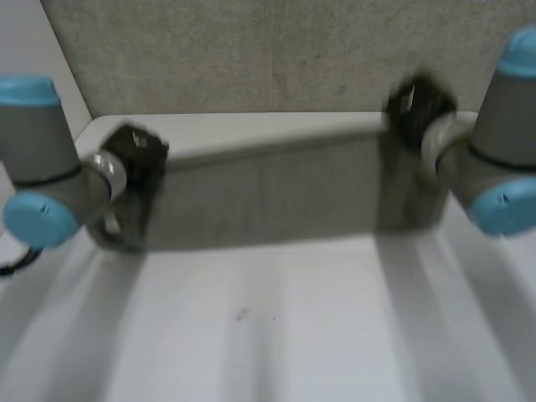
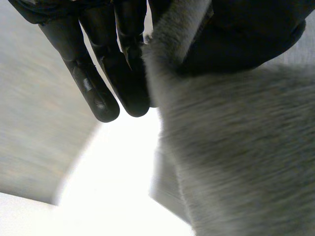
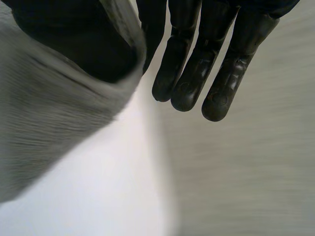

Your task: Fold the towel.

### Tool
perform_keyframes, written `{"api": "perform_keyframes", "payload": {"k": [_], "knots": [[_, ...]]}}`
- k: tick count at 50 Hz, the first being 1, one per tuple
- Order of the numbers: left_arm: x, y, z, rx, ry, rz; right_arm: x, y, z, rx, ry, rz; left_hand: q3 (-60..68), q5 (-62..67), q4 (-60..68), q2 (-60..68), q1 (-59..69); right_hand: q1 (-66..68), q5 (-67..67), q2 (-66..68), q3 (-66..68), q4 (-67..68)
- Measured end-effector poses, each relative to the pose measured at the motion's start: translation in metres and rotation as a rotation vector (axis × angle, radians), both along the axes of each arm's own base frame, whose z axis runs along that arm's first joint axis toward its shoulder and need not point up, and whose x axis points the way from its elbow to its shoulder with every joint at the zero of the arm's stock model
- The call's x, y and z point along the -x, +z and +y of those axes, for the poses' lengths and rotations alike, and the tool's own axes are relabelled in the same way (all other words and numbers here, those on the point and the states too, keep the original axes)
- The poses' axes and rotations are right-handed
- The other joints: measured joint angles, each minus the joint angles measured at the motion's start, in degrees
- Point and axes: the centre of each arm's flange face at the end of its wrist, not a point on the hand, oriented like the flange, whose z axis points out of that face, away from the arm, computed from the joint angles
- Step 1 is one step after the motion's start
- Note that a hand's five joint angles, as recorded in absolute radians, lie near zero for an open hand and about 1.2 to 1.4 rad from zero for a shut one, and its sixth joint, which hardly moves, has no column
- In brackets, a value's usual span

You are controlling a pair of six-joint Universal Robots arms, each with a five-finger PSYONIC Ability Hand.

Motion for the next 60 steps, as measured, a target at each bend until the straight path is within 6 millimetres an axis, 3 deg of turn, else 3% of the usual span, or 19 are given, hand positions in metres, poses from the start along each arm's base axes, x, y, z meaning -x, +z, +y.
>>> {"api": "perform_keyframes", "payload": {"k": [2, 3, 4, 5, 6, 7, 10, 13, 15, 17, 24, 25, 27, 28, 30, 38, 46, 52, 60], "knots": [[0.008, 0.034, -0.016, 0.154, 0.005, 0.057, -0.004, 0.033, -0.007, 0.167, -0.001, -0.078, 0.0, 0.2, 0.0, 0.0, 0.1, 0.0, 0.0, 0.0, 0.0, 0.0], [0.008, 0.034, -0.016, 0.154, 0.005, 0.057, -0.004, 0.033, -0.007, 0.167, -0.001, -0.078, 0.0, 0.2, 0.0, 0.0, 0.1, 0.0, 0.0, 0.0, 0.0, 0.0], [0.012, 0.058, -0.022, 0.254, 0.005, 0.105, -0.005, 0.048, -0.008, 0.237, 0.001, -0.111, 0.0, 0.2, 0.0, 0.0, 0.2, 0.0, 0.0, 0.0, 0.0, 0.0], [0.018, 0.104, -0.026, 0.429, -0.006, 0.204, -0.006, 0.084, -0.005, 0.409, 0.011, -0.192, 0.0, 0.3, 0.0, 0.0, 0.6, 0.0, 0.2, 0.0, 0.0, 0.0], [0.018, 0.104, -0.026, 0.429, -0.006, 0.204, -0.006, 0.084, -0.005, 0.409, 0.011, -0.192, 0.0, 0.3, 0.0, 0.0, 0.6, 0.0, 0.2, 0.0, 0.0, 0.0], [0.021, 0.139, -0.022, 0.554, -0.022, 0.286, -0.005, 0.102, 0.001, 0.491, 0.022, -0.23, 0.0, 0.3, 0.0, 0.0, 0.9, 0.0, 0.3, 0.0, 0.0, 0.0], [0.021, 0.172, -0.013, 0.662, -0.052, 0.392, -0.003, 0.108, 0.008, 0.524, 0.04, -0.246, 0.0, 0.3, 0.0, 0.0, 1.1, 0.0, 0.4, 0.0, 0.0, 0.0], [0.02, 0.174, -0.009, 0.667, -0.062, 0.421, -0.003, 0.101, 0.012, 0.504, 0.052, -0.239, 0.0, 0.3, 0.0, 0.0, 1.1, 0.0, 0.4, 0.0, 0.0, 0.0], [0.018, 0.166, -0.004, 0.639, -0.07, 0.439, -0.002, 0.087, 0.015, 0.454, 0.069, -0.223, 0.0, 0.3, 0.0, 0.0, 1.1, 0.0, 0.4, 0.0, 0.0, 0.0], [0.016, 0.144, -0.001, 0.568, -0.068, 0.431, -0.002, 0.064, 0.019, 0.371, 0.09, -0.196, 0.0, 0.3, 0.0, 0.0, 1.1, 0.0, 0.4, 0.0, 0.0, 0.0], [0.005, 0.039, 0.018, 0.267, -0.059, 0.342, 0.004, -0.017, 0.038, 0.061, 0.138, -0.098, 0.0, 0.3, 0.0, 0.0, 1.1, 0.0, 0.4, 0.0, 0.0, 0.0], [0.005, 0.039, 0.018, 0.267, -0.059, 0.342, 0.004, -0.017, 0.038, 0.061, 0.138, -0.098, 0.0, 0.3, 0.0, 0.0, 1.1, 0.0, 0.4, 0.0, 0.0, 0.0], [0.001, -0.005, 0.031, 0.152, -0.063, 0.304, 0.01, -0.048, 0.047, -0.057, 0.145, -0.064, 0.0, 0.3, 0.0, 0.0, 1.1, 0.0, 0.4, 0.0, 0.0, 0.0], [0.001, -0.005, 0.031, 0.152, -0.063, 0.304, 0.01, -0.048, 0.047, -0.057, 0.145, -0.064, 0.0, 0.3, 0.0, 0.0, 1.1, 0.0, 0.4, 0.0, 0.0, 0.0], [-0.002, -0.041, 0.042, 0.059, -0.063, 0.265, 0.015, -0.081, 0.058, -0.178, 0.163, -0.032, 0.0, 0.3, 0.0, 0.0, 1.1, 0.0, 0.4, 0.0, 0.0, 0.0], [-0.009, -0.104, 0.065, -0.076, -0.068, 0.115, 0.019, -0.137, 0.076, -0.391, 0.198, -0.008, 0.0, 0.3, 0.0, 0.0, 1.1, 0.0, 0.4, 0.0, 0.0, 0.0], [-0.016, -0.11, 0.068, -0.074, -0.062, 0.043, 0.032, -0.141, 0.063, -0.516, 0.109, -0.216, -2.8, -2.2, -2.6, -2.8, -0.3, -0.5, -1.7, -1.5, -2.1, -2.3], [-0.024, -0.105, 0.067, -0.069, -0.041, 0.044, 0.052, -0.136, 0.046, -0.61, -0.006, -0.47, -7.9, -7.7, -8.0, -8.2, -6.1, -18.9, -24.8, -25.3, -25.8, -25.9], [-0.029, -0.103, 0.068, -0.073, -0.025, 0.054, 0.072, -0.141, 0.04, -0.701, -0.1, -0.602, -11.6, -11.3, -11.8, -11.7, -9.8, -22.2, -30.0, -28.6, -29.8, -30.3]]}}
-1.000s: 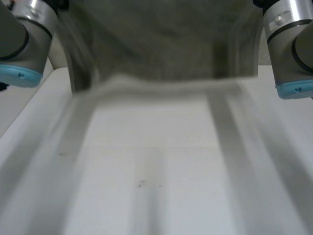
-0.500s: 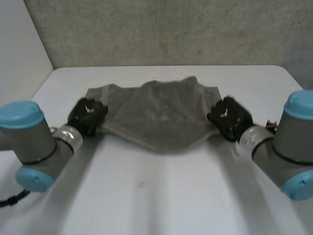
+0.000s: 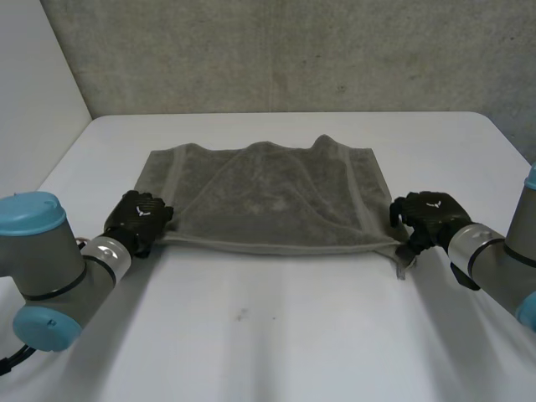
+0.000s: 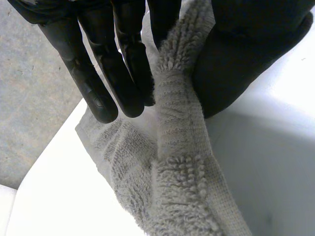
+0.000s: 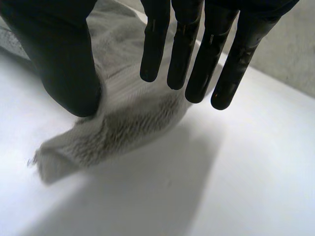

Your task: Fold the towel.

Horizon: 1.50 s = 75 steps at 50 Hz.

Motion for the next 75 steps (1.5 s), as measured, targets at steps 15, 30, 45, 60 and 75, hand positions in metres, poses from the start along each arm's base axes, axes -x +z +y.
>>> {"api": "perform_keyframes", "payload": {"k": [15, 30, 45, 60, 75], "knots": [[-0.004, -0.003, -0.002, -0.009, 0.019, -0.002, 0.013, -0.015, 0.0, -0.098, -0.012, -0.062, -16.9, -17.1, -17.0, -17.1, -16.8, 21.8, 28.4, 28.6, 29.5, 30.3], [-0.025, 0.008, -0.006, 0.01, 0.106, -0.016, 0.013, 0.018, 0.005, 0.075, 0.058, 0.066, -15.8, -15.9, -15.7, -15.8, -15.7, 21.8, 28.5, 28.6, 29.6, 30.3], [-0.033, 0.016, 0.011, -0.001, 0.118, -0.021, 0.017, 0.02, 0.007, 0.136, 0.064, 0.212, 4.4, 4.3, 4.5, 4.5, 4.7, 21.8, 28.6, 28.6, 29.7, 30.3], [-0.043, 0.029, 0.066, -0.239, 0.073, -0.173, 0.03, 0.051, 0.056, 0.114, 0.274, 0.665, 11.5, 10.7, 11.5, 11.6, 9.2, 21.8, 28.6, 28.6, 29.7, 30.3], [-0.048, 0.06, 0.079, -0.176, -0.019, -0.35, 0.041, 0.062, 0.081, 0.045, 0.376, 0.91, 11.6, 11.3, 11.5, 11.7, 9.5, 21.8, 28.7, 28.6, 29.7, 30.3]]}}
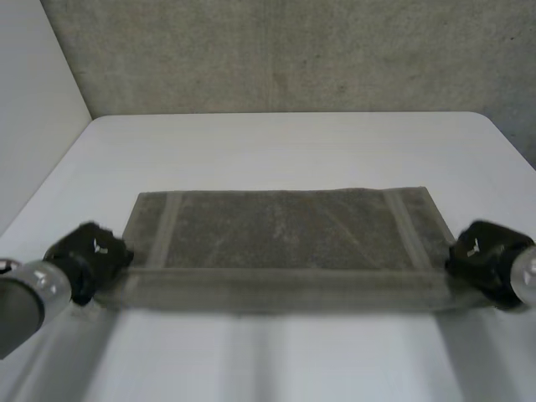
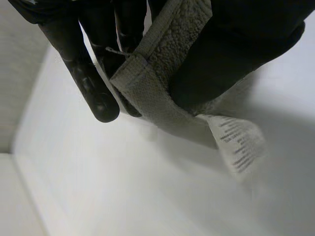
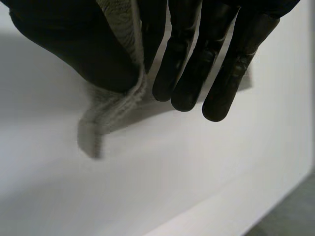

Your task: Fold the towel.

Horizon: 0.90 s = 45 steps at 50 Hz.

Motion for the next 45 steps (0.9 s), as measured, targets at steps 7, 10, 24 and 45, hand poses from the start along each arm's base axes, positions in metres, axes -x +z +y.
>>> {"api": "perform_keyframes", "payload": {"k": [7, 10, 24, 45], "knots": [[0.028, -0.012, -0.063, 0.205, -0.039, 0.034, -0.034, -0.02, -0.059, 0.224, -0.013, -0.114, 0.0, 0.4, 0.0, 0.0, 0.6, 0.0, 0.7, 0.0, 0.0, 0.0], [0.039, -0.02, -0.086, 0.262, -0.045, 0.045, -0.049, -0.028, -0.079, 0.292, -0.021, -0.141, 0.0, 0.4, 0.0, 0.0, 0.8, 0.0, 0.7, 0.0, 0.0, 0.0], [0.077, -0.056, -0.17, 0.42, -0.039, 0.063, -0.082, -0.071, -0.167, 0.596, 0.001, -0.197, 0.0, 0.4, 0.0, 0.0, 0.8, 0.0, 0.7, 0.0, 0.0, 0.0], [0.095, -0.04, -0.177, 0.486, -0.019, 0.098, -0.08, -0.051, -0.167, 0.562, -0.059, -0.382, -59.8, -57.6, -59.5, -59.8, -57.1, -43.5, -53.3, -54.7, -55.9, -54.9]]}}
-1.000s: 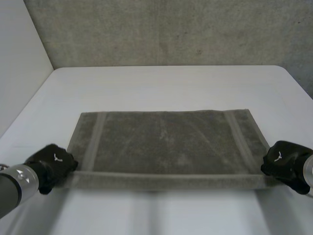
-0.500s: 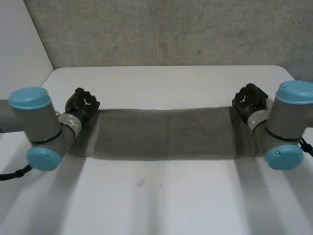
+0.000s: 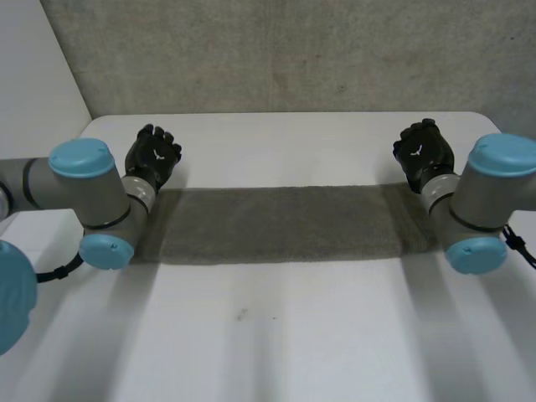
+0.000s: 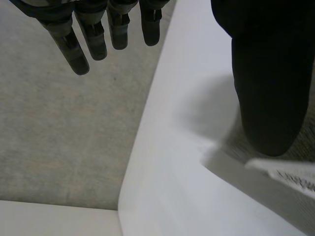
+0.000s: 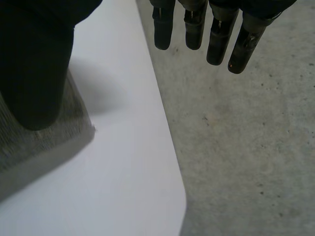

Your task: Fold the towel.

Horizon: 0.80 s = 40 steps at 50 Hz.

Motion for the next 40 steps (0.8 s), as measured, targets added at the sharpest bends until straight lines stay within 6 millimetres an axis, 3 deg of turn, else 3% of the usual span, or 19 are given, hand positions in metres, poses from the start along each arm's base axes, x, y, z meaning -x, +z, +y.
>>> {"api": "perform_keyframes", "payload": {"k": [6, 12, 22, 35, 36, 40], "knots": [[-0.004, 0.025, 0.015, -0.011, 0.002, 0.086, 0.011, 0.028, 0.028, -0.145, 0.042, -0.165, -0.3, -0.2, -0.3, -0.3, 0.0, 0.0, -0.1, 0.0, 0.0, 0.0], [-0.011, 0.037, 0.038, -0.077, -0.003, 0.205, 0.038, 0.035, 0.043, -0.362, 0.01, -0.307, -0.4, -0.2, -0.3, -0.4, -0.3, 0.3, 1.6, 1.2, 2.0, 0.5], [-0.022, 0.031, 0.073, -0.214, -0.035, 0.323, 0.071, 0.017, 0.049, -0.592, -0.049, -0.4, -0.4, -0.2, -0.3, -0.4, -0.3, 15.4, 17.4, 19.0, 19.7, 18.5], [-0.03, 0.02, 0.084, -0.257, -0.026, 0.332, 0.085, -0.009, 0.037, -0.605, -0.082, -0.407, -0.4, -0.2, -0.3, -0.4, -0.3, 22.1, 24.9, 26.9, 27.5, 26.2], [-0.03, 0.019, 0.085, -0.26, -0.025, 0.331, 0.089, -0.015, 0.034, -0.602, -0.095, -0.407, -0.4, -0.2, -0.3, -0.4, -0.3, 32.2, 36.4, 39.3, 39.8, 37.9], [-0.03, 0.018, 0.085, -0.261, -0.024, 0.329, 0.095, -0.017, 0.028, -0.586, -0.109, -0.408, -0.4, -0.2, -0.3, -0.4, -0.3, 42.2, 50.8, 53.5, 53.9, 52.8]]}}
